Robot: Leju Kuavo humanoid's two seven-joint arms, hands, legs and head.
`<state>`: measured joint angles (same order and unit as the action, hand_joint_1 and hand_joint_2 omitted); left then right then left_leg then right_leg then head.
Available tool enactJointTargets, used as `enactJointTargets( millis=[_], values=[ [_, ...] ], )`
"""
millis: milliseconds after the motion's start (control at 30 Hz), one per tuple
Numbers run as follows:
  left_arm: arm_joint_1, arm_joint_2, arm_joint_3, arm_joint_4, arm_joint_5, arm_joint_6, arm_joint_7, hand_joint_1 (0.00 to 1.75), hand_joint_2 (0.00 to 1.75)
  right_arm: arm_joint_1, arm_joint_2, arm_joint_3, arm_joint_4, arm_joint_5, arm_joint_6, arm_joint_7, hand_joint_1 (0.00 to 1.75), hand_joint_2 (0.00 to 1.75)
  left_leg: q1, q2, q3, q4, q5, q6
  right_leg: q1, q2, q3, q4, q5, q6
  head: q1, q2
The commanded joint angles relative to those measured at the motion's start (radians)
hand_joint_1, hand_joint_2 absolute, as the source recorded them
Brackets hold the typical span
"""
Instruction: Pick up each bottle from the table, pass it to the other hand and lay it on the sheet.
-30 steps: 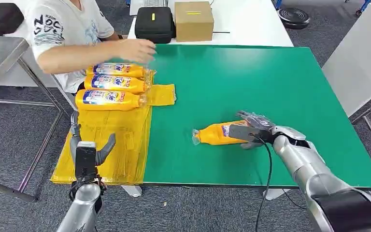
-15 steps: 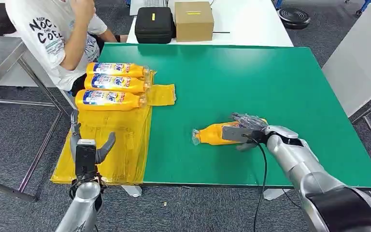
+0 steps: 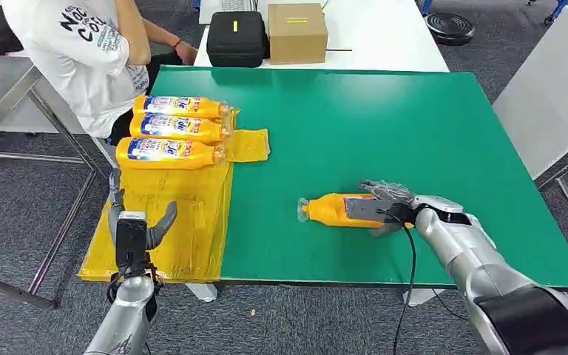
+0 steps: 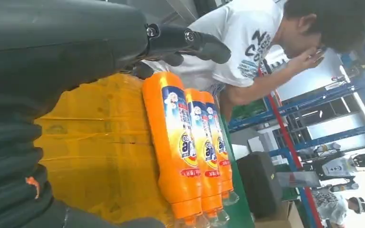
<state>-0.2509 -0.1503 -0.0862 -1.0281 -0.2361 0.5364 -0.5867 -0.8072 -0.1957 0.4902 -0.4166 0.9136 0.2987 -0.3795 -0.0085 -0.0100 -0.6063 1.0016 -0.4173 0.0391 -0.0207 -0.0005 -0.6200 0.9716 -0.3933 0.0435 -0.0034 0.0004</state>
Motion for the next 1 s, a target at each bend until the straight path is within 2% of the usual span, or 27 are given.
enactJointTargets(
  millis=[33,267,333,467,600,667,1000],
  values=[
    [-0.043,0.009,0.005,0.072,0.011,-0.003,0.001,0.0,1.75,0.028,-0.011,0.041,0.061,-0.002,0.011,0.018,1.75,1.75,0.002,-0.002,0.005,-0.001,-0.001,-0.003,0.002,-0.003,0.006,-0.002,-0.002,-0.002,0.0,0.0],
    [-0.041,0.015,0.006,0.07,0.021,-0.003,-0.006,0.0,1.75,0.029,-0.019,0.041,0.044,-0.007,-0.006,0.003,1.75,1.75,0.003,-0.002,0.007,0.0,-0.002,-0.003,0.004,-0.003,0.009,-0.002,-0.002,-0.003,0.0,0.0],
    [-0.041,0.016,0.005,0.07,0.022,-0.003,-0.008,0.0,1.75,0.028,-0.02,0.041,0.04,-0.007,-0.011,0.002,1.75,1.75,0.002,-0.001,0.005,-0.001,-0.001,-0.002,0.002,-0.001,0.006,-0.001,-0.001,-0.002,0.0,0.0],
    [-0.027,0.017,0.001,0.059,0.03,0.0,-0.015,0.0,1.75,0.051,-0.005,0.016,0.01,-0.026,-0.091,-0.018,1.75,1.75,0.002,-0.001,0.005,-0.001,-0.001,-0.002,0.002,-0.002,0.006,-0.001,-0.001,-0.002,0.0,0.0],
    [-0.023,0.018,0.001,0.054,0.03,0.001,-0.016,0.0,1.75,0.057,-0.003,0.011,0.001,-0.03,-0.106,-0.023,1.75,1.75,0.003,0.001,0.007,-0.001,-0.002,-0.003,0.003,0.0,0.008,-0.001,-0.002,-0.003,0.0,0.0],
    [0.0,0.017,0.008,0.029,0.026,0.008,-0.018,0.0,1.75,0.085,0.014,-0.045,-0.056,-0.075,-0.208,-0.084,1.75,1.75,0.001,0.001,0.005,-0.001,-0.001,-0.002,0.001,0.001,0.005,-0.001,0.0,-0.001,0.0,0.0],
    [0.013,0.017,0.009,0.014,0.024,0.006,-0.018,0.0,1.75,0.095,0.02,-0.049,-0.078,-0.073,-0.214,-0.079,1.75,1.75,0.001,0.002,0.004,-0.001,-0.001,-0.002,0.001,0.001,0.004,-0.001,0.0,-0.002,0.0,0.0]
  ],
)
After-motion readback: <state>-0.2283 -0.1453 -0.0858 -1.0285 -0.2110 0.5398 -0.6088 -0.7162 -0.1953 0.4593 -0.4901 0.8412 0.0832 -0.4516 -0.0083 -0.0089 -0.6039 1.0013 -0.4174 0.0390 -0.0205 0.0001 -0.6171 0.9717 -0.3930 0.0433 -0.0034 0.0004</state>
